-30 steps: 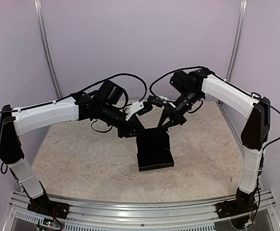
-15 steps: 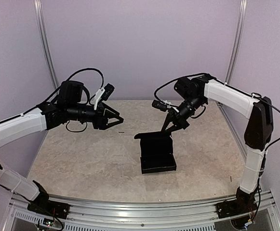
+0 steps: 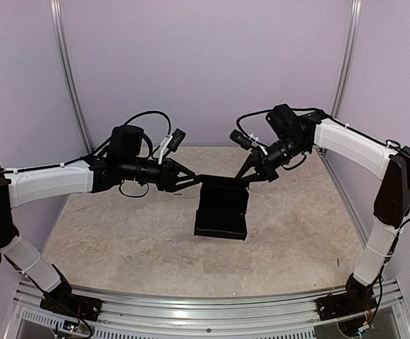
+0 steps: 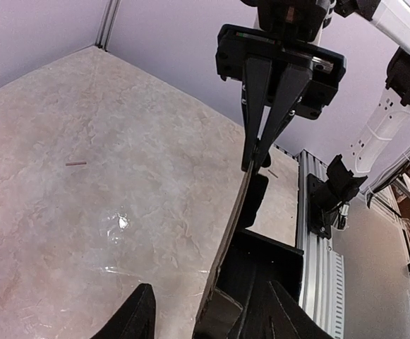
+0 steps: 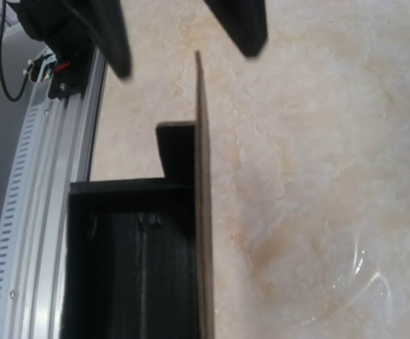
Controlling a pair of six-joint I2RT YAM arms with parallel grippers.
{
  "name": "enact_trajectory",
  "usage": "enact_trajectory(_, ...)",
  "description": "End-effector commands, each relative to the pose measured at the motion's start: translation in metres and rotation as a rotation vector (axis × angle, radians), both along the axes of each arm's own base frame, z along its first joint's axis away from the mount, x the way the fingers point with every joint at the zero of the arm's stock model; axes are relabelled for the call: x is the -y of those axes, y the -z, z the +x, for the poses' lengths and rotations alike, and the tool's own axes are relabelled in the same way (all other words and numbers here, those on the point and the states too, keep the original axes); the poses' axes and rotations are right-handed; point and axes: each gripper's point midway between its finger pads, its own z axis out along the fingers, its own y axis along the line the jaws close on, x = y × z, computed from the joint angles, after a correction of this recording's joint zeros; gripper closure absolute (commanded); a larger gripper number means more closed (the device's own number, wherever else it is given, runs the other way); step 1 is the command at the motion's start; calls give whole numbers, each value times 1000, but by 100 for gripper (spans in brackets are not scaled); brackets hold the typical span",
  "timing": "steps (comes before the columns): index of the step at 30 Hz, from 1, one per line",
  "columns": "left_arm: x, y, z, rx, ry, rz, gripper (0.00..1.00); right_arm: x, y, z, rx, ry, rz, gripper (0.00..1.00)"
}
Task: Fold the paper box
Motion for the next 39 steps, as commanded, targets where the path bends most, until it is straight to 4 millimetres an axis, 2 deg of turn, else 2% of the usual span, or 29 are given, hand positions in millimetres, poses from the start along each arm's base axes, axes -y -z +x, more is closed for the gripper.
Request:
enact_trajectory(1, 19, -8, 2, 27, 52, -6, 54, 0, -11, -1, -2, 3, 42, 100)
enact_trajectory(5, 23, -7, 6, 25, 69, -4, 84, 0, -11, -1, -3, 4, 43, 100)
enact_trajectory(8, 26, -4, 6, 18, 85, 0, 96, 0, -12, -1, -3, 5, 43, 100)
enact_trajectory(10, 28, -2, 5, 24, 91, 6, 99, 0, -11, -1, -6, 4, 41, 100)
enact_trajectory(13, 28, 4, -1, 24, 114, 34, 100, 0, -8, -1, -18, -3, 28, 82)
enact_trajectory(18, 32, 9, -10, 54, 146, 91, 100, -3, 2, -5, -65, -55, -25, 74)
enact_trajectory(25, 35, 8, -15, 86, 180, 109, 100, -12, 15, -25, -35, -143, -105, 72)
enact_trajectory(27, 34, 6, -15, 91, 177, 109, 100, -12, 16, -26, -30, -148, -107, 73)
enact_trajectory(32, 34, 5, -16, 95, 180, 109, 100, -13, 18, -28, -34, -154, -111, 85)
enact_trajectory(35, 34, 3, -16, 99, 180, 105, 100, -14, 19, -27, -37, -155, -109, 86)
enact_trajectory(39, 34, 1, -19, 105, 192, 98, 100, -17, 23, -28, -40, -159, -117, 82)
